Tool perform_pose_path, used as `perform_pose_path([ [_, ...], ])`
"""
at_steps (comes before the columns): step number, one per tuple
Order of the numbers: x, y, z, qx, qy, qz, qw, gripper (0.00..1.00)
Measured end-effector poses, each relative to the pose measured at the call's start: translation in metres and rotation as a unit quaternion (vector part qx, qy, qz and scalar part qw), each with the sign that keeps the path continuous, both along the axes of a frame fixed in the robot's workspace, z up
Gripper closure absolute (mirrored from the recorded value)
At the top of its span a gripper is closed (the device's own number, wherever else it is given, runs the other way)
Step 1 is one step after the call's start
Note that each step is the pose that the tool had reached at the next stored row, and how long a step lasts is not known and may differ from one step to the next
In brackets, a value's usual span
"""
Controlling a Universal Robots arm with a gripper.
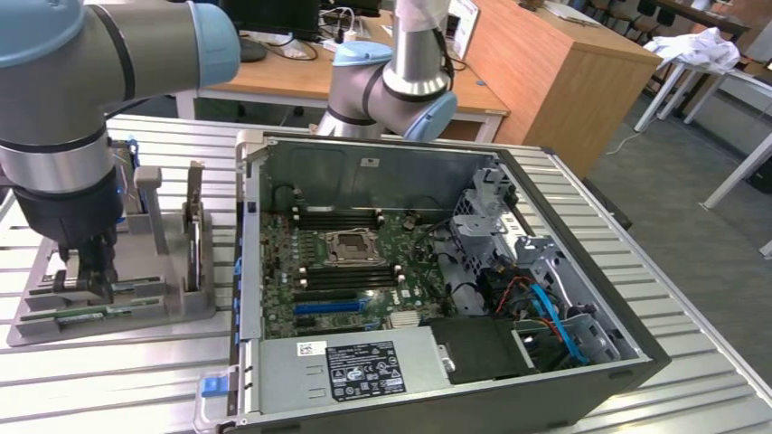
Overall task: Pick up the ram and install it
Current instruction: 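Pick up the ram and move it above insertion slot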
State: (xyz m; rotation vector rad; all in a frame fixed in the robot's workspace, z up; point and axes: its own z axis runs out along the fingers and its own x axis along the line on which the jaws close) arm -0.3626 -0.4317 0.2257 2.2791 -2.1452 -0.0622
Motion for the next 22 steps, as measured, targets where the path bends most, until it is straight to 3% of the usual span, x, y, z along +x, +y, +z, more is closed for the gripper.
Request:
perform_pose_path([
  [12,-0.001,-0.0013,-0.0063,0.0000,0.0000,0.000,1.0000,0.64],
  [22,-0.004,-0.0063,-0.0113,0.0000,0.0000,0.001,1.0000,0.64],
])
